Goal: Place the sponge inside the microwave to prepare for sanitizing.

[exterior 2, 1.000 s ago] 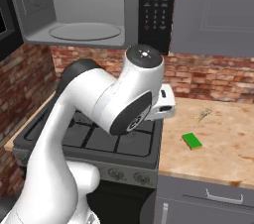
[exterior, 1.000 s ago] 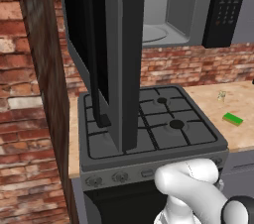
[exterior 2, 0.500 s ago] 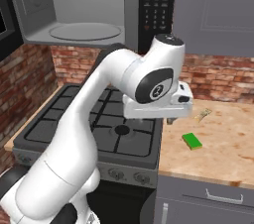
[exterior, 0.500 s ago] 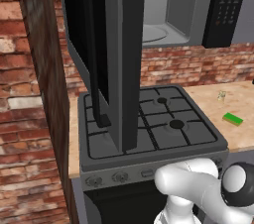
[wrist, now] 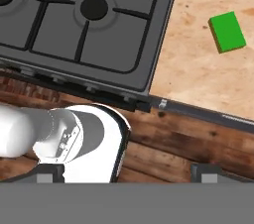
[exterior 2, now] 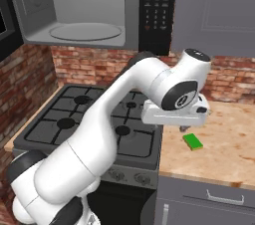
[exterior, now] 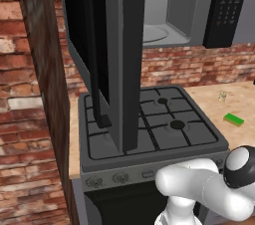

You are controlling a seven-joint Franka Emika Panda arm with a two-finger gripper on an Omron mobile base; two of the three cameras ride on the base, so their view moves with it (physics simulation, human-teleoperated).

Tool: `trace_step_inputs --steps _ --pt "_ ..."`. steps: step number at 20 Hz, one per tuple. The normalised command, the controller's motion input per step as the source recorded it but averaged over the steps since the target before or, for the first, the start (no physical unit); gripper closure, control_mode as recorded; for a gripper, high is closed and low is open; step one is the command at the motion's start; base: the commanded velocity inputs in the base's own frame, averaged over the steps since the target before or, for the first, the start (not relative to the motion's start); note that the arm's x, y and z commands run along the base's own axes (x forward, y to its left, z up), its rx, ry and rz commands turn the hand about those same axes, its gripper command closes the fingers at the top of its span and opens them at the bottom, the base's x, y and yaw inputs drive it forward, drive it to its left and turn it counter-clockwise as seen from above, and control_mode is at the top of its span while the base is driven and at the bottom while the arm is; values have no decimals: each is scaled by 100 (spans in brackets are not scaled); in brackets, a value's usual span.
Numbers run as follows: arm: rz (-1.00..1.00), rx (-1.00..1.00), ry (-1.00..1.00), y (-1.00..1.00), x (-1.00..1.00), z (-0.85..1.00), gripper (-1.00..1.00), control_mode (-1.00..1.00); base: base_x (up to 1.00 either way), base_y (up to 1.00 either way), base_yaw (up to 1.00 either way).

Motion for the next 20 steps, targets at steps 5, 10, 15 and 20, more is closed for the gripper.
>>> trace_step_inputs --steps 5,10,15,20 --pt "0 1 -9 -11 33 -36 -100 -100 0 0 0" --pt "1 0 -8 -7 35 -33 -100 -100 0 0 0" --pt "1 -5 -1 -8 40 -36 -100 -100 0 0 0" --pt "3 -11 0 -12 40 -37 -100 -100 0 0 0"
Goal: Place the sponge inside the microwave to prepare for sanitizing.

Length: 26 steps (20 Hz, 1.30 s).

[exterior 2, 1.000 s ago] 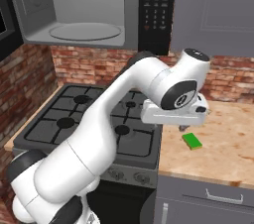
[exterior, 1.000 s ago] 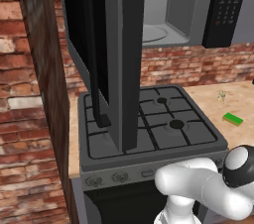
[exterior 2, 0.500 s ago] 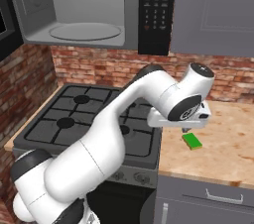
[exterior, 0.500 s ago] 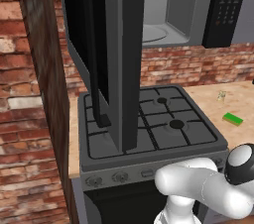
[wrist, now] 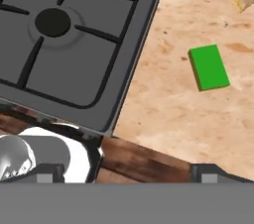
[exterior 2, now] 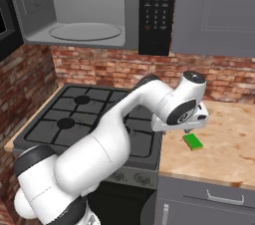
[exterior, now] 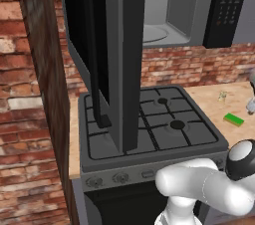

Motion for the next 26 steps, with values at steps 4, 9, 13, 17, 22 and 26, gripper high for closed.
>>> trace_step_inputs --steps 4,9,13,17,22,26 --pt "4 -3 0 -16 46 -27 -100 -100 0 0 0" --pt "4 0 0 -20 41 -23 -100 -100 0 0 0" --pt "2 0 0 -21 42 -23 -100 -100 0 0 0" --pt "1 0 1 -25 44 -17 -100 -100 0 0 0" --pt "1 0 1 -29 41 -18 -100 -100 0 0 0" --pt "0 0 1 -29 21 -26 -100 -100 0 0 0"
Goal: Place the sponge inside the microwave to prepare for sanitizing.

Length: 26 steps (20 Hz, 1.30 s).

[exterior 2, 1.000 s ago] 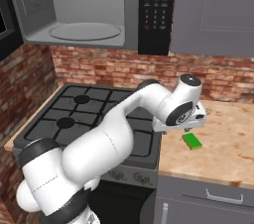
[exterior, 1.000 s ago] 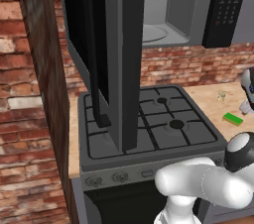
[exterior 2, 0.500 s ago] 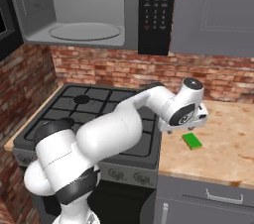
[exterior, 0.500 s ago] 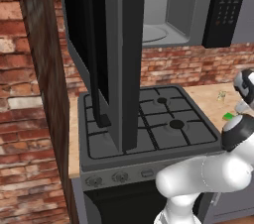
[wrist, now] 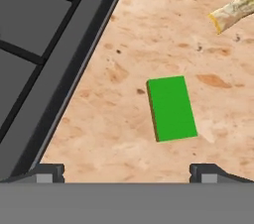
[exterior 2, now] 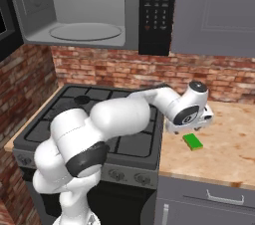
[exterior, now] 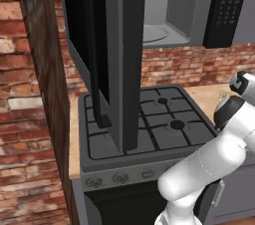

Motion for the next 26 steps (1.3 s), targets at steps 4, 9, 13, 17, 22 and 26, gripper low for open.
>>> trace_step_inputs --steps 4,9,13,17,22,26 --pt "0 0 0 -26 13 -33 -100 -100 0 0 0" --pt "0 0 0 -25 18 -27 -100 -100 0 0 0" --pt "2 0 0 -22 25 -23 -100 -100 0 0 0" --pt "3 0 0 -19 25 -20 -100 -100 0 0 0" --pt "3 0 0 -19 26 -17 -100 -100 0 0 0" --pt "3 0 0 -16 20 -17 -100 -100 0 0 0"
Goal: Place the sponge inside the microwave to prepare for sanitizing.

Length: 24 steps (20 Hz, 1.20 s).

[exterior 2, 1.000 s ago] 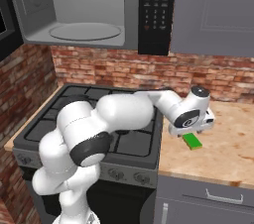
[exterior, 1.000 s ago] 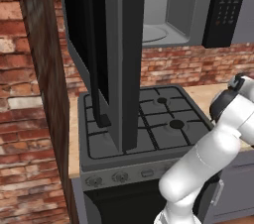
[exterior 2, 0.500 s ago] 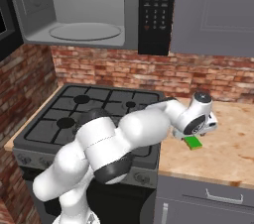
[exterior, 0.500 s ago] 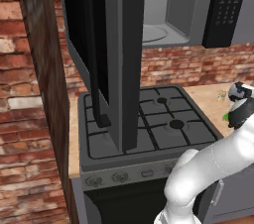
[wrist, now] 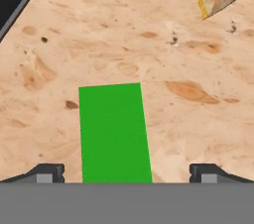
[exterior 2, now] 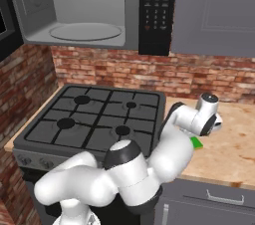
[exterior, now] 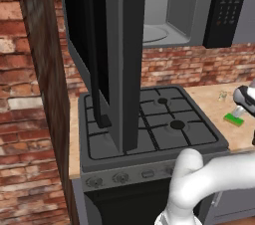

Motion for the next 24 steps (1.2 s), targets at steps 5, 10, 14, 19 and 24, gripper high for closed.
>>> trace_step_inputs --steps 5,10,14,19,24 --pt "3 0 0 -6 2 -17 -100 -100 0 0 0" --pt "1 0 1 0 0 -14 -100 -100 0 0 0" --pt "1 0 1 0 0 -20 -100 -100 0 0 0" --pt "1 0 0 0 3 -23 -100 -100 0 0 0" --pt "1 0 0 0 11 -19 -100 -100 0 0 0"
